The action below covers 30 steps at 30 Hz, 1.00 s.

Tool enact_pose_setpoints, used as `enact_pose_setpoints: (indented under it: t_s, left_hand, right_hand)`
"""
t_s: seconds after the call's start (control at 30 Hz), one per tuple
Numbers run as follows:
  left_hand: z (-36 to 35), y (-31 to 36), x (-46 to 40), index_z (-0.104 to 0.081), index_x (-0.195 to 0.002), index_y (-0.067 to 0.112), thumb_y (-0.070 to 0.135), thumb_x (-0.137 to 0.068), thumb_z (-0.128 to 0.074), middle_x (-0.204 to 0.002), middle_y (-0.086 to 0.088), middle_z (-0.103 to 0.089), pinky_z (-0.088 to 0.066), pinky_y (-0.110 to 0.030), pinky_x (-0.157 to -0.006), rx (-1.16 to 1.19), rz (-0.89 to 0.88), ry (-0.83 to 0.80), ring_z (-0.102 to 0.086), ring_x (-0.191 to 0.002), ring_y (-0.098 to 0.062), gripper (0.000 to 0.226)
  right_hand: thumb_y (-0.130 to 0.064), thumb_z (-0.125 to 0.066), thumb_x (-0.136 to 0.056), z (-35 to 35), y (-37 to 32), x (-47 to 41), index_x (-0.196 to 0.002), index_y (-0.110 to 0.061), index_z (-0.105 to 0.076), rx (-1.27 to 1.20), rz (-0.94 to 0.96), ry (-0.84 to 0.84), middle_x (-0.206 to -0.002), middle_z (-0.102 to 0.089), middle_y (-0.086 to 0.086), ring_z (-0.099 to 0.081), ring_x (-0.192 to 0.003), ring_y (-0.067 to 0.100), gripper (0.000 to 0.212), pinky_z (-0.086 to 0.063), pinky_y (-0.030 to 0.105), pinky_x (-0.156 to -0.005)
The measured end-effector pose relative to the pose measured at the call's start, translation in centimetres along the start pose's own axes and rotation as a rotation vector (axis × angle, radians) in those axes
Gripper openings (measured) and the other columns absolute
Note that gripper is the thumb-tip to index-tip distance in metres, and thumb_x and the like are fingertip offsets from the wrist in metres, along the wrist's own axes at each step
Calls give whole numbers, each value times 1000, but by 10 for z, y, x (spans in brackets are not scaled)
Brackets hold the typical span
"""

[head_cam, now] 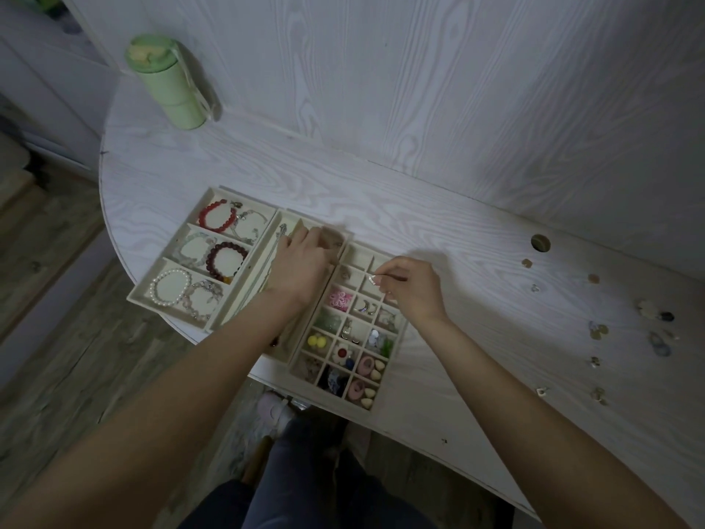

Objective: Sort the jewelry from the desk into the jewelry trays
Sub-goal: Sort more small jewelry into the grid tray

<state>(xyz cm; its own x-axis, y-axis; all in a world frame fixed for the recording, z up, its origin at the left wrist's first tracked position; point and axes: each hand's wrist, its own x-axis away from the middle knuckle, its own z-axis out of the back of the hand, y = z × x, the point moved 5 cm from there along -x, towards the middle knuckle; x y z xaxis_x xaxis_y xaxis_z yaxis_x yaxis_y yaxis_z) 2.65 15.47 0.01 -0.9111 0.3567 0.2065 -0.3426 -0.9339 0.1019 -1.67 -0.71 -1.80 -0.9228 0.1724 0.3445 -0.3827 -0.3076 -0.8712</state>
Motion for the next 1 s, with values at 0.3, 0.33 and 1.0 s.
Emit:
enact_pose_setpoints:
  t_s: [0.3, 0.33, 1.0]
  left_hand:
    - [-5, -14, 11, -54, -131, 31, -3, -86, -54, -143, -1, -34, -25, -36, -109, 5, -94, -77, -25, -134, -22, 56]
    - [-5, -15, 11, -53, -132, 31, -5, -85, -54, -143, -1, -34, -25, -36, -109, 3, -97, -80, -25, -134, -21, 59]
    - [-14, -17, 5, -55, -131, 23, 2, -92, -51, -145, -6, -35, -25, -35, -109, 79, -83, -54, -29, -132, -24, 44]
  right_hand:
    - [-9, -66, -87, -36, -10, -17, -86, -17, -73, 481, 146, 21, -99, -55, 1, -56, -86, 13, 10, -40, 20, -73]
    - [-7, -65, -87, -38, -12, -17, -87, -16, -73, 532, 158, 15, -100, -54, 1, -55, -86, 12, 12, -40, 19, -72]
    - [3, -51, -91, -46, -23, -22, -89, -5, -61, 729, 279, -150, -92, -48, 2, -50, -81, 16, 12, -34, 20, -65]
